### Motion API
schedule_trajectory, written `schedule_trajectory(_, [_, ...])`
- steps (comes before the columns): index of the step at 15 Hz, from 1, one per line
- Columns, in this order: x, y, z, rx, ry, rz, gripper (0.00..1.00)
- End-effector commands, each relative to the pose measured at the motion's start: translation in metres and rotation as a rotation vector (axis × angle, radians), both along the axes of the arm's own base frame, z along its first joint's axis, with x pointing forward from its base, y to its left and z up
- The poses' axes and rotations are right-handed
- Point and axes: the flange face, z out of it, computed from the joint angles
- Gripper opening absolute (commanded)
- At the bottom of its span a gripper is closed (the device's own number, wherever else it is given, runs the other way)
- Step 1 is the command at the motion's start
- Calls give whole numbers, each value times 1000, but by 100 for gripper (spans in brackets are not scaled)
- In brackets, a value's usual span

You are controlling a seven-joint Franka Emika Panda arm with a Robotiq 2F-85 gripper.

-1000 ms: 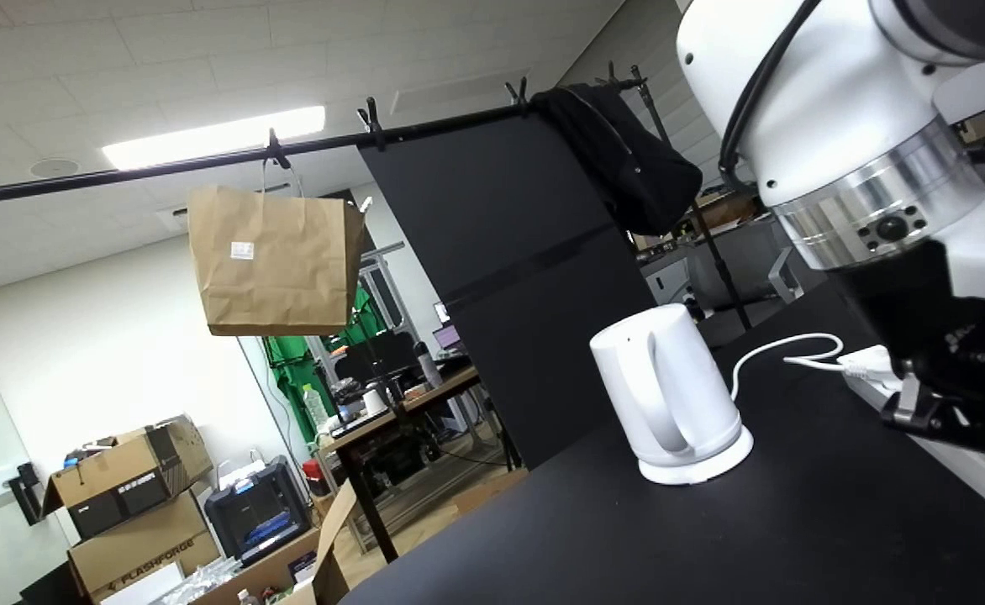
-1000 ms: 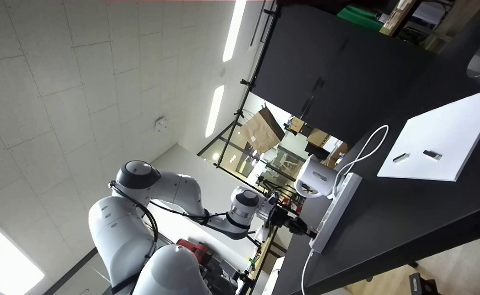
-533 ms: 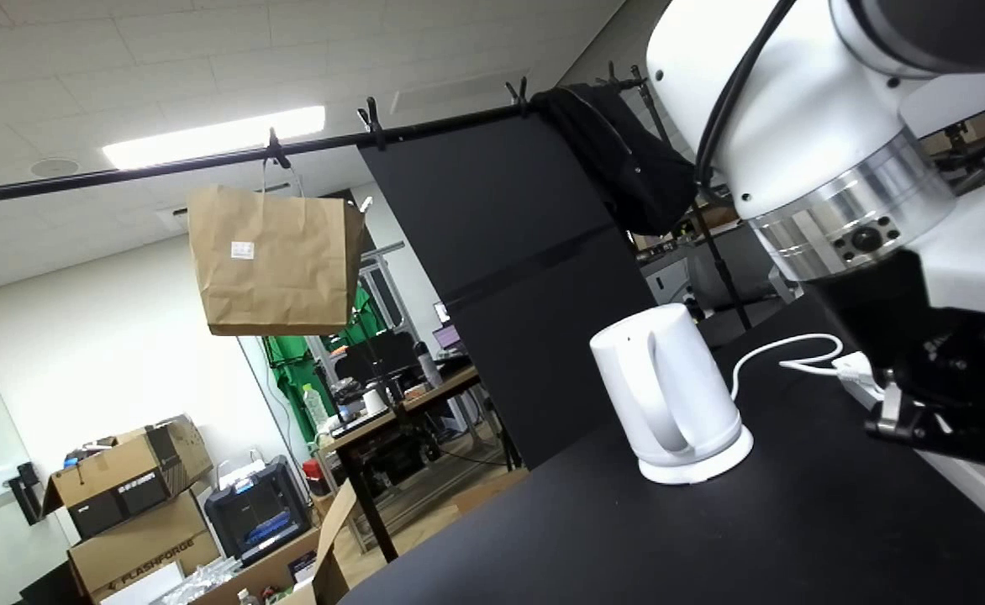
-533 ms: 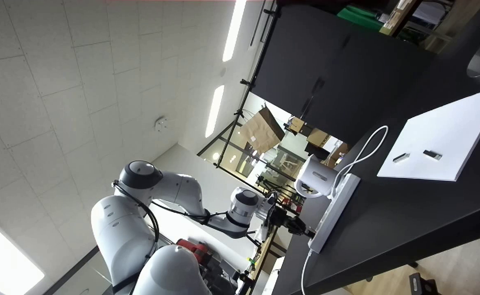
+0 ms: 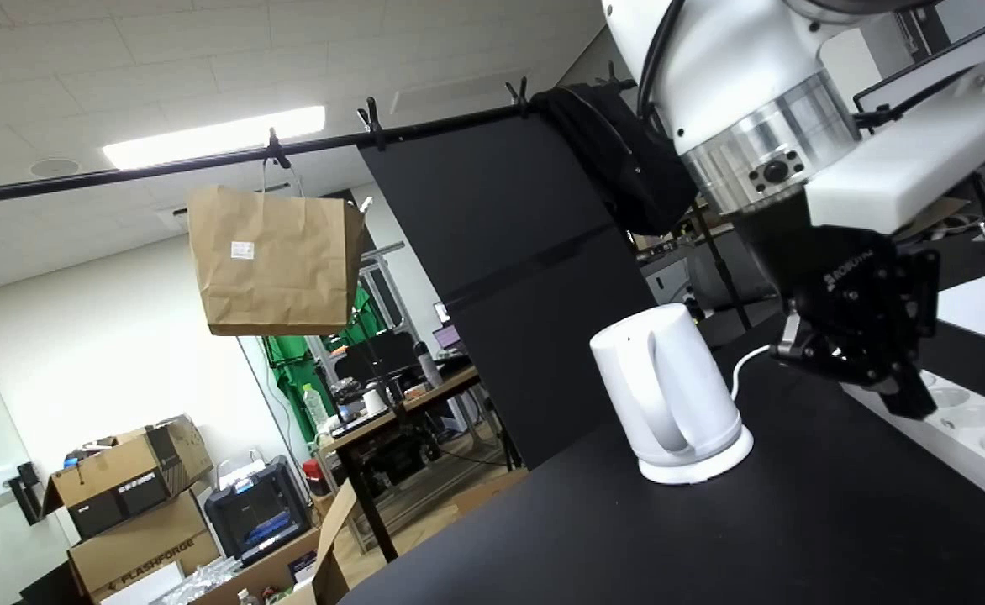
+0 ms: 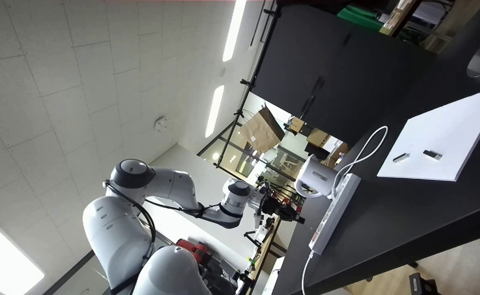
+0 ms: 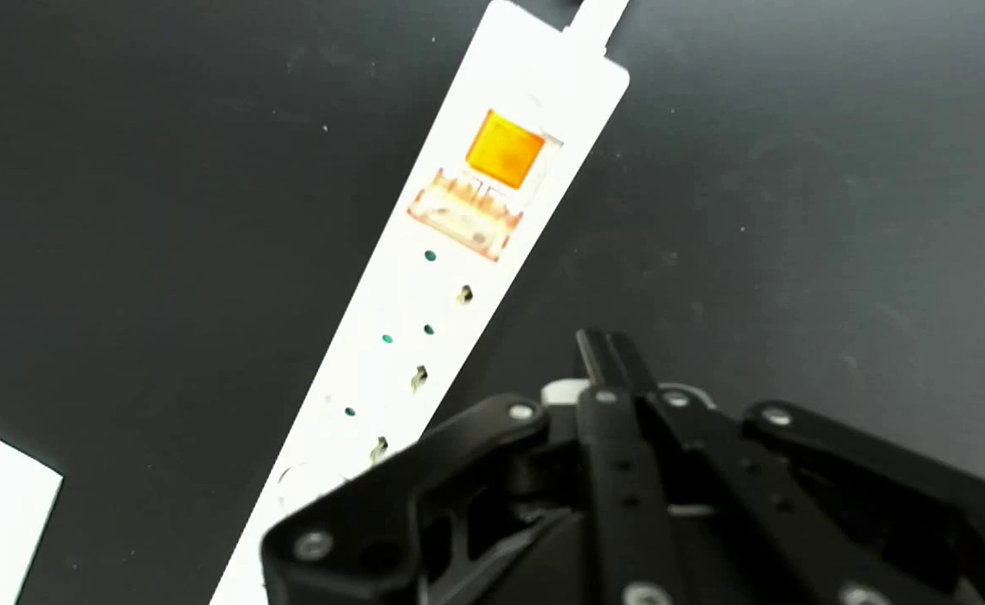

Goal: Flick the switch on the extension cord

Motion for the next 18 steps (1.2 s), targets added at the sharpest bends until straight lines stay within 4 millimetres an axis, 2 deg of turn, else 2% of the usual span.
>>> schedule_trajectory(1, [8, -7, 25, -12, -20, -7, 0])
schedule_trajectory(3, [10, -10, 30, -16, -22, -8, 0])
schedule_trajectory(4, [11, -12, 32, -20, -20, 7, 26])
schedule_trajectory(6, [11, -14, 35, -45, -13, 16, 33])
schedule_trajectory(15, [7, -26, 61, -107, -34, 42, 93])
schedule_trajectory(16, [6, -27, 62, -116, -32, 48, 98])
schedule_trajectory(18, [3, -28, 64, -139, -12, 69, 100])
